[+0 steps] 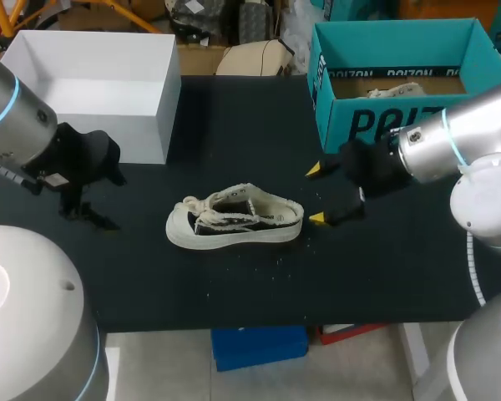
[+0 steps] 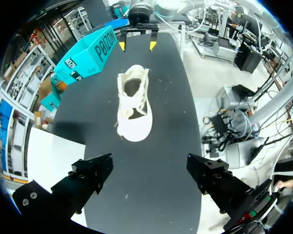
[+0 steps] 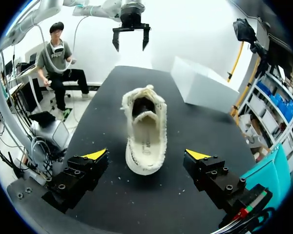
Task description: Take the shoe out of the shoebox, open the shoe tongue, remove and reinsert the insole, then place the shoe into the shoebox
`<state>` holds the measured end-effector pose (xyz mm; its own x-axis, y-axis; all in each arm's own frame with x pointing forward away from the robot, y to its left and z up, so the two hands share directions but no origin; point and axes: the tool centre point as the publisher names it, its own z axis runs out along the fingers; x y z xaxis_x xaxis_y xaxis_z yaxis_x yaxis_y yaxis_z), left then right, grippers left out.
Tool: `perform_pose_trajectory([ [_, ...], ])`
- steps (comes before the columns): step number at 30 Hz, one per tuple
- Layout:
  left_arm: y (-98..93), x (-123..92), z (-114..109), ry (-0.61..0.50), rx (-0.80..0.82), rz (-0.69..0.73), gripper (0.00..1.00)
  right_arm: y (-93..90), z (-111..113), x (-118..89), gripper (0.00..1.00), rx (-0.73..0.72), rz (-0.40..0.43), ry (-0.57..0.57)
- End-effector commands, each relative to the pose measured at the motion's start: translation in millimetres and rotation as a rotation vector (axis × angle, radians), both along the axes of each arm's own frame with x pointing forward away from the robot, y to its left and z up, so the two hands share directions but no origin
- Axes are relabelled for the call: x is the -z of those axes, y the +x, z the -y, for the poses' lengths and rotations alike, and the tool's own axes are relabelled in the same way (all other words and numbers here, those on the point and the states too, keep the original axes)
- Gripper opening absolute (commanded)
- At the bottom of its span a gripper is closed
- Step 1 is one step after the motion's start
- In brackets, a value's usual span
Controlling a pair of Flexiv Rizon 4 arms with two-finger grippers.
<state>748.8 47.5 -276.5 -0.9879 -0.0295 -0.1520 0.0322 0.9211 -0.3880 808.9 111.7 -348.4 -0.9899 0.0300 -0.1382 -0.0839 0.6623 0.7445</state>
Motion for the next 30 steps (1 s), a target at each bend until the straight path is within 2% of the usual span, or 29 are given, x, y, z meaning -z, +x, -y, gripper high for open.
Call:
perform_pose_trajectory([
  [1,-0.3,2.0,0.0,-0.001,0.0,0.004,1.0,11.6,-11.5,15.4,1.0,0.003,-0.021,0.028],
  [9,-0.3,2.0,0.0,-0.001,0.0,0.004,1.0,14.4,-18.3,29.4,1.0,0.002,-0.059,0.059],
  [16,-0.3,2.0,0.0,-0.001,0.0,0.004,1.0,12.7,-23.4,40.2,1.0,0.034,-0.092,0.137],
  [30,-0.3,2.0,0.0,-0.001,0.0,0.004,1.0,15.8,-34.6,54.0,1.0,0.042,-0.109,0.196],
])
